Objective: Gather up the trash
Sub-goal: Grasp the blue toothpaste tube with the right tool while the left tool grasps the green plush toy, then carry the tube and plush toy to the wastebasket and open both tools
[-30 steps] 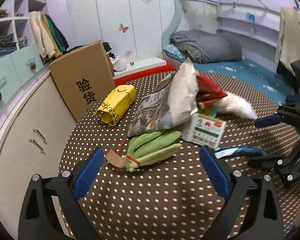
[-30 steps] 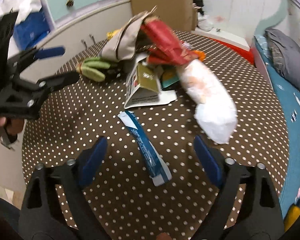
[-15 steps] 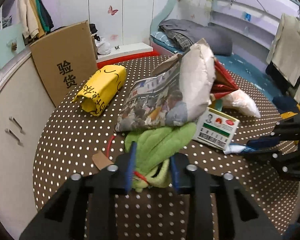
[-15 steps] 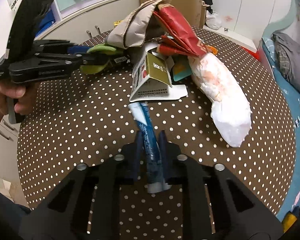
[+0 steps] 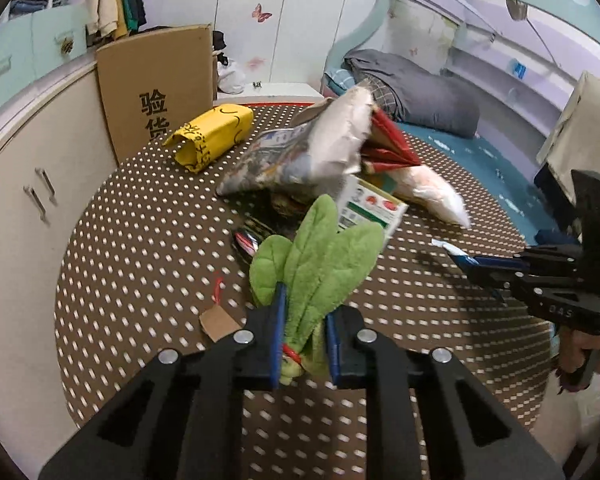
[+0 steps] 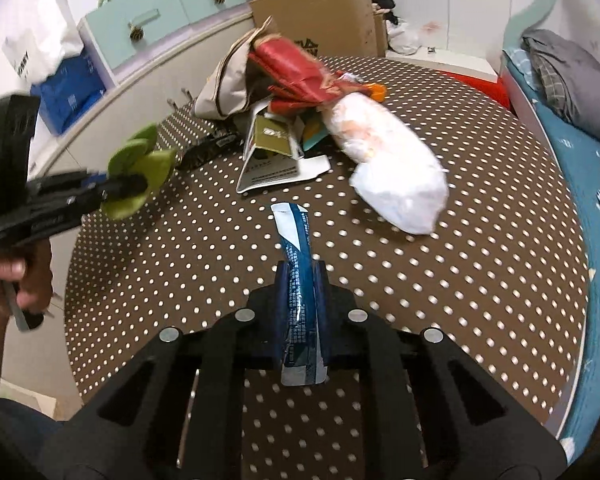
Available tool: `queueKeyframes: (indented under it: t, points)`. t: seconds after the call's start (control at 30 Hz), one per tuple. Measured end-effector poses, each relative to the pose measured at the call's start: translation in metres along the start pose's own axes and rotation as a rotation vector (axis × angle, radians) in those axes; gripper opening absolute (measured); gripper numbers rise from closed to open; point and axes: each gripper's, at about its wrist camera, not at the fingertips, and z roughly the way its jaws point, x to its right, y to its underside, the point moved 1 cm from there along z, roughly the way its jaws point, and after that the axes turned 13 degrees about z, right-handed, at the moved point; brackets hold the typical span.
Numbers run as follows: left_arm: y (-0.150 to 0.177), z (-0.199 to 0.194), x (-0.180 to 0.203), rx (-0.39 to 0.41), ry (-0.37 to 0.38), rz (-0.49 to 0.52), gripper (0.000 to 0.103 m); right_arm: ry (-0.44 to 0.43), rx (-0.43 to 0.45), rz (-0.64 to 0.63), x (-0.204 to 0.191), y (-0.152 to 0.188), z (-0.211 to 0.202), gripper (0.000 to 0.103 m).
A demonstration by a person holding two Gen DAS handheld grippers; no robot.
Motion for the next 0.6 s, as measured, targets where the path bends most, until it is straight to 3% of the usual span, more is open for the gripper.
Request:
queueKeyframes:
  t: [0.3, 0.6]
  points:
    - [-0.021, -0.017, 0.052, 0.051, 0.064, 0.009, 0.016, -0.025, 0.089, 0.062, 0.03, 0.001, -0.045, 0.013]
    - [-0.084, -0.006, 0.125, 0.11, 0.168, 0.102, 0.016, -0.008, 0.253, 0.169, 0.086, -0.005, -0.11, 0.013]
